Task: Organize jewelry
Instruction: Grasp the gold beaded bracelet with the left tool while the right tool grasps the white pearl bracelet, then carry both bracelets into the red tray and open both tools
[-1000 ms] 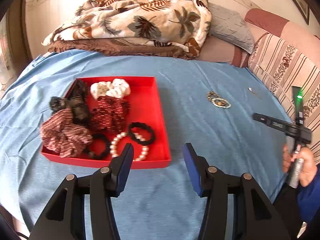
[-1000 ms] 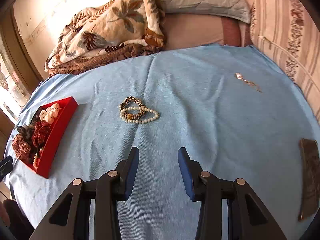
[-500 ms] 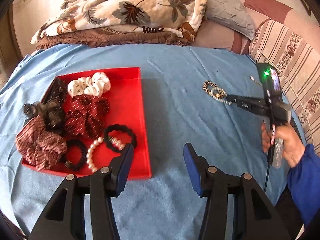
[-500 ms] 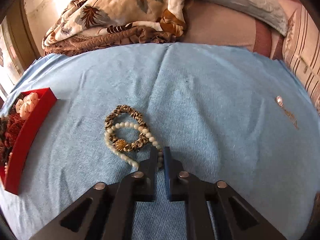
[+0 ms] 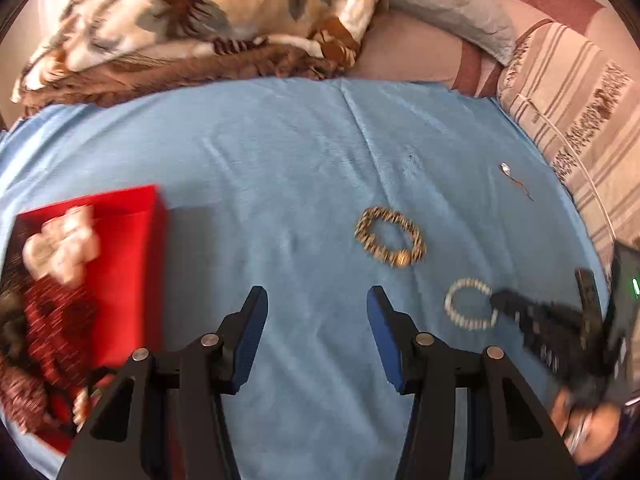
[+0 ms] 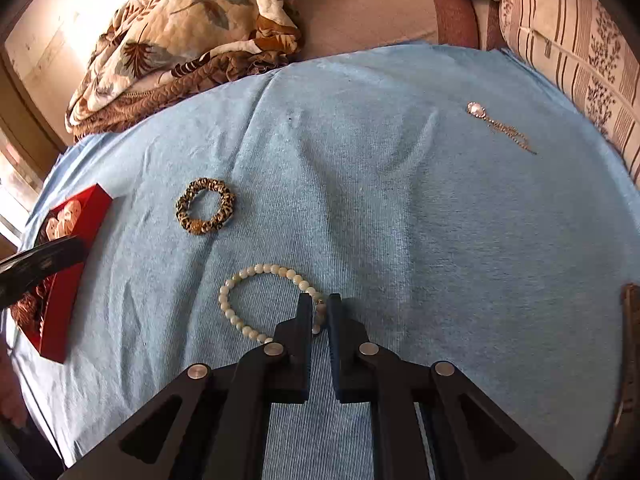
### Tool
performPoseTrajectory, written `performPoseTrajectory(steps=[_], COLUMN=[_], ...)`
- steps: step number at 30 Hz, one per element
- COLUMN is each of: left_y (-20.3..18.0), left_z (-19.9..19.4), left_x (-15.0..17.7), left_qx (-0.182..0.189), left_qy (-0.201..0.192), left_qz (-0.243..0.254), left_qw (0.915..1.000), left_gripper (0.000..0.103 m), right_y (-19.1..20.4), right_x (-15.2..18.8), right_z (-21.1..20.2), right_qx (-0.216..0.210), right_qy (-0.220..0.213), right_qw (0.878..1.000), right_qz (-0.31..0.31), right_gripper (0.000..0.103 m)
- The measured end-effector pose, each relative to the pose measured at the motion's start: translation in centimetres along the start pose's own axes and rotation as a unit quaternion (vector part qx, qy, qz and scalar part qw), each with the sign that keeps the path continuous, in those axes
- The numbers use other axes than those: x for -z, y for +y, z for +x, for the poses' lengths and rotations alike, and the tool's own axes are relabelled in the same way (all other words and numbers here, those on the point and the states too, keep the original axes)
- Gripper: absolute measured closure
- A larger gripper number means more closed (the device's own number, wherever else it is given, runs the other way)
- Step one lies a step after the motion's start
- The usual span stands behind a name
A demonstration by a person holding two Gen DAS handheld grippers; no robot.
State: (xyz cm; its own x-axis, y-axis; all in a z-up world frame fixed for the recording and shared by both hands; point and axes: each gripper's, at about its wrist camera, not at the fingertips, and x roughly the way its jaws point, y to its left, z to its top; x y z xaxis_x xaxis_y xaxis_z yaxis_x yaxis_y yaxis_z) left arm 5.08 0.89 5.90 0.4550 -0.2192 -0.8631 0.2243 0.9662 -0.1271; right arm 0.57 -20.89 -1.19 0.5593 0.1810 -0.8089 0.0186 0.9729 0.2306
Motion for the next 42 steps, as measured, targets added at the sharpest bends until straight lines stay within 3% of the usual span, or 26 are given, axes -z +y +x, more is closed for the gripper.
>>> performPoseTrajectory(steps=[6,11,14,15,16,17,18,23,31,37,42], left_y=[-1.9,-3.3,-4.2,-4.4,-4.6,-4.8,-4.9,-5.2,-4.6,-2.1,3.0], left_z=[5.2,8.3,8.7,8.7,8.6,8.6,8.5,6.8,0.6,-3.7,-6.7], left_x=[-2.9,-3.8,-3.7,-3.6,-3.5,-3.5,-3.4,-2.9,-1.4,-0.2,1.6], left_qx=[-0.019,-0.023,-0.038,-0.043,-0.044,-0.042,-0.040,-0.026,-0.001,0.016,0.002], left_qy=[0.019,0.038,0.030,0.026,0.024,0.022,0.024,0.015,-0.024,-0.047,-0.062], left_qz=[0.019,0.044,0.066,0.068,0.067,0.068,0.068,0.069,0.069,0.049,0.008], left_qw=[0.9995,0.9980,0.9967,0.9964,0.9965,0.9965,0.9966,0.9972,0.9973,0.9976,0.9980], left_gripper=[0.053,0.053,0.053,0.061,0.079,0.089,0.096,0.096,0.096,0.096,0.096], right_y=[0.6,1.1,1.4,1.6,1.7,2.0,2.1,1.2,0.6,1.4,3.5], right_x=[-0.5,-0.8,-0.9,-0.9,-0.8,-0.8,-0.7,-0.9,-0.9,-0.6,0.1], right_z=[0.5,0.9,1.2,1.3,1.3,1.4,1.4,0.8,-1.3,-2.9,-4.2], right_qx=[-0.015,-0.015,-0.011,-0.010,-0.008,-0.007,-0.009,-0.077,-0.121,-0.123,-0.096], right_qy=[-0.012,-0.014,-0.015,-0.015,-0.016,-0.017,-0.016,-0.016,-0.052,-0.075,-0.091], right_qw=[1.000,1.000,0.999,0.999,0.999,0.998,0.998,0.997,0.991,0.989,0.991], right_qz=[-0.011,-0.023,-0.033,-0.037,-0.044,-0.052,-0.056,-0.017,0.028,0.027,-0.004], right_gripper=[0.081,0.080,0.080,0.080,0.080,0.083,0.093,0.096,0.096,0.096,0.096])
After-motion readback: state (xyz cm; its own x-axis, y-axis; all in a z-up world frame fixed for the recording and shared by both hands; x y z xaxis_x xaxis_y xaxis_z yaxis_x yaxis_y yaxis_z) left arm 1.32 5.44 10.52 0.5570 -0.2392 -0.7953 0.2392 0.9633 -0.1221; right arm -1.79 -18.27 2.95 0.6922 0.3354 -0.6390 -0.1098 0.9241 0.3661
